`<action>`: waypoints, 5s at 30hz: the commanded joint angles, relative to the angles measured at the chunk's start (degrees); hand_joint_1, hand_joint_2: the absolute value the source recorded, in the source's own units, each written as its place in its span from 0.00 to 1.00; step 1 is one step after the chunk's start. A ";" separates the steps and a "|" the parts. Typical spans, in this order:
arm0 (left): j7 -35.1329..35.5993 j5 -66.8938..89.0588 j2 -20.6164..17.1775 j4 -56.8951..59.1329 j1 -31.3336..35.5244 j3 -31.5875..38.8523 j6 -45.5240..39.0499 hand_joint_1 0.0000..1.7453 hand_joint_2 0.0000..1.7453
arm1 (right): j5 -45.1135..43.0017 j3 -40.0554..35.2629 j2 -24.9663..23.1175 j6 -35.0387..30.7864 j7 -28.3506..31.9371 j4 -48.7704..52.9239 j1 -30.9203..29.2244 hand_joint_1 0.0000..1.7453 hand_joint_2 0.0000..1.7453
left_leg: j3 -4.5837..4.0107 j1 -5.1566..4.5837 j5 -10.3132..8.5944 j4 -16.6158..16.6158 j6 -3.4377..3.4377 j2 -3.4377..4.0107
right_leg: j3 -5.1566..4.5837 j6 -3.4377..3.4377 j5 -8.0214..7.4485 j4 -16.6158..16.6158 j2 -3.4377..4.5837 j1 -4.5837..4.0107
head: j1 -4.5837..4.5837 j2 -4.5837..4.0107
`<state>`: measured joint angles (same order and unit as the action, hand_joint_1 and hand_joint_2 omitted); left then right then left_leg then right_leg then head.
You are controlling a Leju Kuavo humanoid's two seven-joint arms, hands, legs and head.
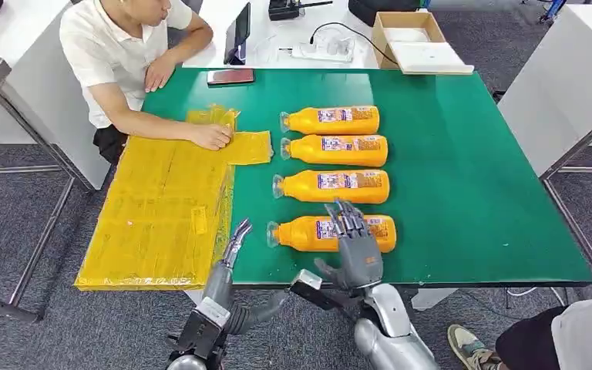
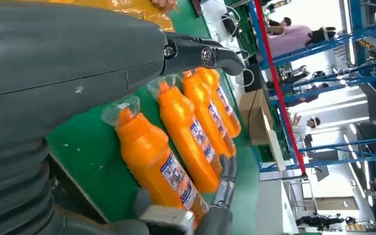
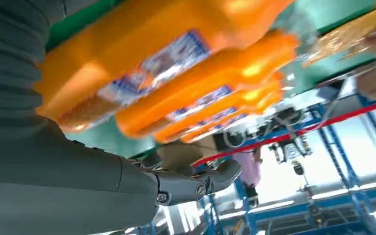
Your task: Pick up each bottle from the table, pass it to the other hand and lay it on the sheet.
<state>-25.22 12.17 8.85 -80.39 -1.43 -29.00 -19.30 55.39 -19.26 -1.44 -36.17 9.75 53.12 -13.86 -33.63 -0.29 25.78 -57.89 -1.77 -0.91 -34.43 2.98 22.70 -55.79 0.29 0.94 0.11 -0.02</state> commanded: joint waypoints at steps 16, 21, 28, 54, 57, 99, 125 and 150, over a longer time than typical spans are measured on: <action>0.43 -1.15 -1.44 1.96 3.35 0.04 0.77 0.00 1.00 | -2.12 6.44 -1.04 3.70 1.87 -21.79 -9.90 0.00 1.00 | 0.22 0.05 0.08 0.04 0.13 0.18 | 0.19 -0.14 0.05 0.02 0.09 -0.06 | -0.02 0.02; 1.11 -2.38 -1.39 1.64 3.44 0.51 1.86 0.00 1.00 | 3.09 3.04 -0.34 5.02 -4.22 -25.51 -11.82 0.00 1.00 | 0.20 0.05 0.07 0.04 0.12 0.18 | 0.17 -0.12 0.03 0.02 0.09 -0.07 | 0.00 0.00; 1.93 -2.82 -1.19 1.12 3.58 1.49 2.92 0.00 1.00 | 8.83 0.38 1.20 10.97 -12.77 -27.44 -14.65 0.00 1.00 | 0.16 0.02 0.01 0.03 0.08 0.08 | 0.13 -0.08 0.01 0.01 0.00 -0.03 | -0.02 0.02; 2.55 -5.23 -0.07 3.40 6.22 3.26 5.49 0.00 1.00 | 12.30 -4.58 2.17 33.65 -14.33 -32.52 -20.96 1.00 1.00 | 0.82 0.09 -0.06 0.10 0.11 -0.04 | 0.82 -0.12 -0.05 0.17 -0.16 -0.11 | 0.00 0.00; 1.08 -6.71 -0.28 3.19 5.90 3.62 4.16 0.00 1.00 | 0.35 2.45 1.14 33.51 -1.04 -29.77 -18.17 1.00 1.00 | 0.85 0.06 -0.04 0.07 0.06 -0.04 | 0.83 -0.06 -0.03 0.13 -0.11 -0.08 | 0.00 0.02; 3.63 -27.07 -2.63 -2.64 -1.35 -1.70 7.14 0.00 1.00 | -25.79 -10.79 -7.86 13.49 14.98 -3.29 -1.73 1.00 1.00 | 0.47 0.31 0.22 0.09 0.33 0.60 | 0.34 -0.19 0.04 0.05 0.56 -0.30 | -0.02 0.02; 2.57 -39.95 1.73 -2.83 0.82 1.91 7.18 1.00 1.00 | -30.20 -28.41 -11.04 12.32 20.56 -7.81 0.21 0.20 1.00 | 0.30 0.37 0.15 0.05 0.29 0.25 | 0.21 -0.15 0.11 0.02 0.20 -0.34 | 0.00 0.02; -4.22 -21.48 -2.32 3.70 3.53 10.26 -17.73 1.00 1.00 | -32.42 -17.65 -8.07 -3.83 30.25 16.29 12.82 0.00 0.00 | 0.39 0.39 0.16 0.16 0.32 0.14 | 0.30 -0.18 0.18 0.09 0.03 -0.35 | 0.00 0.02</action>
<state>-29.02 -10.52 8.52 -82.62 -0.81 -20.33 -36.06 22.25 -41.37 -11.21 -36.33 38.18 59.31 -8.64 -33.54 0.07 25.89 -57.88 -1.54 -0.59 -34.47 2.92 22.71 -55.79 0.64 0.63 0.11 0.00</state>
